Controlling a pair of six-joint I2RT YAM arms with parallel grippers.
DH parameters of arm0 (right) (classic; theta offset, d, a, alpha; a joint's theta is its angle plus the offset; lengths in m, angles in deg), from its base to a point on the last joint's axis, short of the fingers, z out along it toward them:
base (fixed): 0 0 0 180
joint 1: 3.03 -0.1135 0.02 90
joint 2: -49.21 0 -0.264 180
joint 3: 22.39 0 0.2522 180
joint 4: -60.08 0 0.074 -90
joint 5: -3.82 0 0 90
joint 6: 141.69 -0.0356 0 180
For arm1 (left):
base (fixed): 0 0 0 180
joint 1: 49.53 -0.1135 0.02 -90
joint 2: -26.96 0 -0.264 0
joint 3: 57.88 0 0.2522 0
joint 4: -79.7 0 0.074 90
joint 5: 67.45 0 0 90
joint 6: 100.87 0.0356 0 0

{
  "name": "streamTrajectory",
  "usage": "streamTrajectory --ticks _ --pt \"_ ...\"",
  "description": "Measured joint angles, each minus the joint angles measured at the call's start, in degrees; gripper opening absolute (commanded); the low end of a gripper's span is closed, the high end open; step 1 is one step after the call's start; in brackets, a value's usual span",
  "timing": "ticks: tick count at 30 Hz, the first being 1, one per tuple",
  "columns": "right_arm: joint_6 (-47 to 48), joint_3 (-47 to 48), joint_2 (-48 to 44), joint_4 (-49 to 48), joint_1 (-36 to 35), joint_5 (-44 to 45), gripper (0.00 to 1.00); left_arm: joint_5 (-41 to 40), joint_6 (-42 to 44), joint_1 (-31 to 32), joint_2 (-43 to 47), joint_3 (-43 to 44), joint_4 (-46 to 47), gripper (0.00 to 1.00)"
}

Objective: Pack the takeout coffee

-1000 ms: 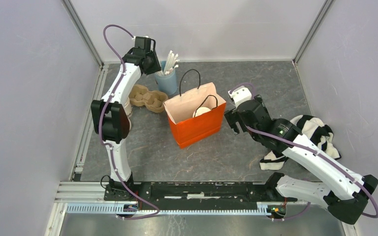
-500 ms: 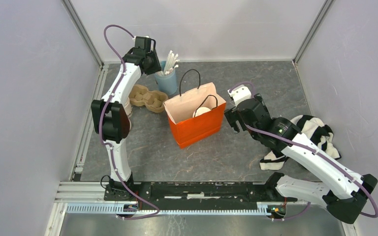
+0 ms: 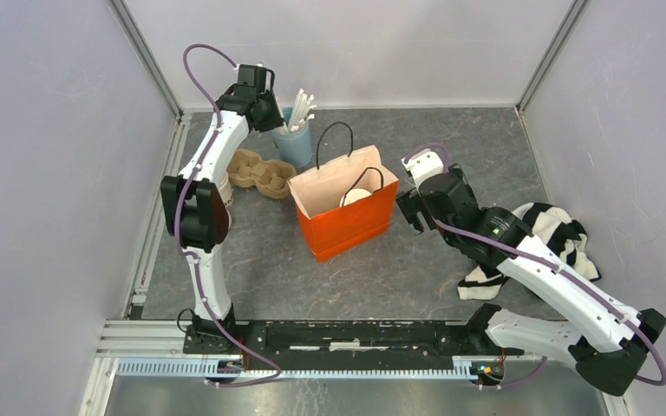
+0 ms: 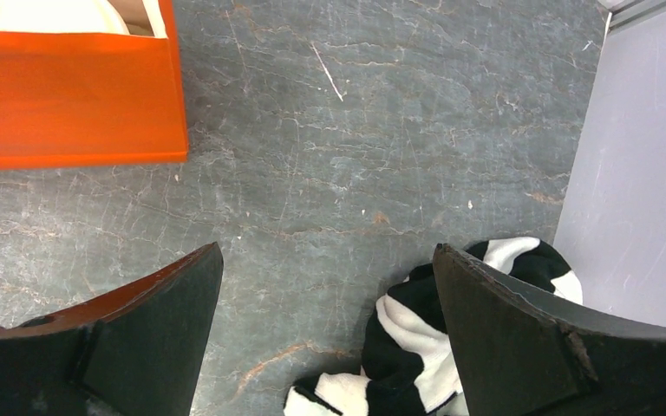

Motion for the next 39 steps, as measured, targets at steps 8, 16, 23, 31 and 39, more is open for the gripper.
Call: streamTrajectory --ticks 8,16,23,31,39 --pt "0.5 0.0 -1.2 -0.5 0.2 0.0 0.98 0.3 0.0 0.0 0.0 0.0 -0.1 0.15" --pt "0.5 -0.2 -2.8 -0.8 0.3 0.0 0.98 0.7 0.0 0.0 0.1 0.8 -1.8 0.09" --pt "0.7 -0.2 -4.8 -1.3 0.3 0.0 0.98 0.4 0.0 0.0 2.3 5.1 -6.2 0.08" --pt "1.2 -0.2 -10.8 -1.9 0.3 -0.6 0.98 -1.9 0.0 0.0 15.5 8.5 -12.0 0.08" --pt "1.0 -0.4 -16.3 -2.5 0.3 -1.9 0.98 3.6 0.5 0.0 37.4 7.1 -13.5 0.09"
